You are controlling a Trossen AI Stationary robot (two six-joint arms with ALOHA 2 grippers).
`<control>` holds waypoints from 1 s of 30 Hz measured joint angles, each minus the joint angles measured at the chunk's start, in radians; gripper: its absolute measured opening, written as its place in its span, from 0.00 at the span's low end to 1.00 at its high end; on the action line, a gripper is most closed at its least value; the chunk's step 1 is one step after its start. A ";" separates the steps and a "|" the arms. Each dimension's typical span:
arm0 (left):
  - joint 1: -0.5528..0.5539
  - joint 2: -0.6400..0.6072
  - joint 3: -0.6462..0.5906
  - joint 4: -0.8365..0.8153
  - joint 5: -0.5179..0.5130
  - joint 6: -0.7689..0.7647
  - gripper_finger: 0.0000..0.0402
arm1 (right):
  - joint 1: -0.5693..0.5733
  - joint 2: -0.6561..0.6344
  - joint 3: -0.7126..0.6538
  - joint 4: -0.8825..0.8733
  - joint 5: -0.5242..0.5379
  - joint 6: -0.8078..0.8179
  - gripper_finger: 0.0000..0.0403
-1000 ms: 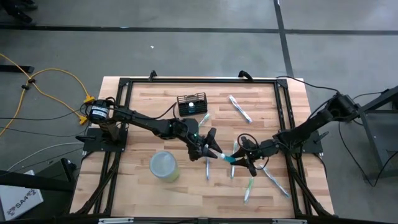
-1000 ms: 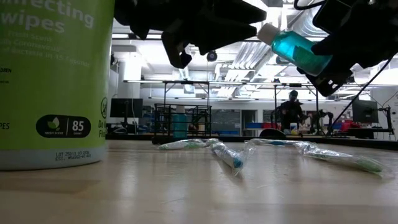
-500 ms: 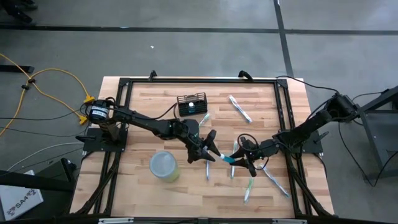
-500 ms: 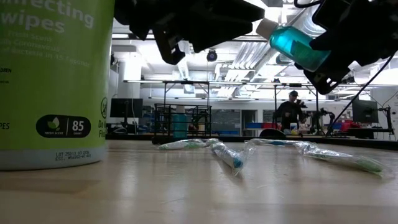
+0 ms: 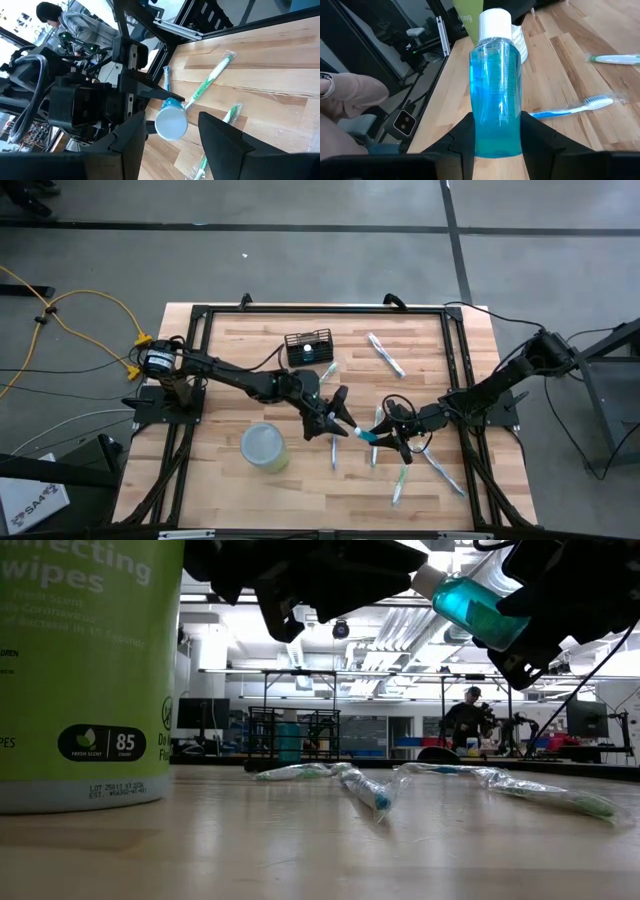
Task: Pick & Place toothbrushing station
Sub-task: Put the blue mouthwash into the black mesh mesh organizer
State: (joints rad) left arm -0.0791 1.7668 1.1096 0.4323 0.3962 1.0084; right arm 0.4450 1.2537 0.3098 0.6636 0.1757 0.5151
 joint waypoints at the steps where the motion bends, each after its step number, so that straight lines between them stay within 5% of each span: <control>1: 0.000 0.010 0.001 0.014 0.003 -0.008 0.44 | 0.000 0.000 0.000 0.000 0.000 0.000 0.29; 12: -0.001 0.129 0.003 0.215 -0.029 -0.009 0.44 | 0.000 0.000 0.000 -0.001 0.000 -0.012 0.29; 30: -0.035 0.124 0.004 0.160 -0.033 -0.171 0.42 | 0.000 0.000 0.001 -0.049 -0.024 0.030 0.29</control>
State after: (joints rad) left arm -0.1143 1.8904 1.1133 0.5925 0.3631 0.8377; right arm 0.4448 1.2533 0.3103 0.6142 0.1520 0.5448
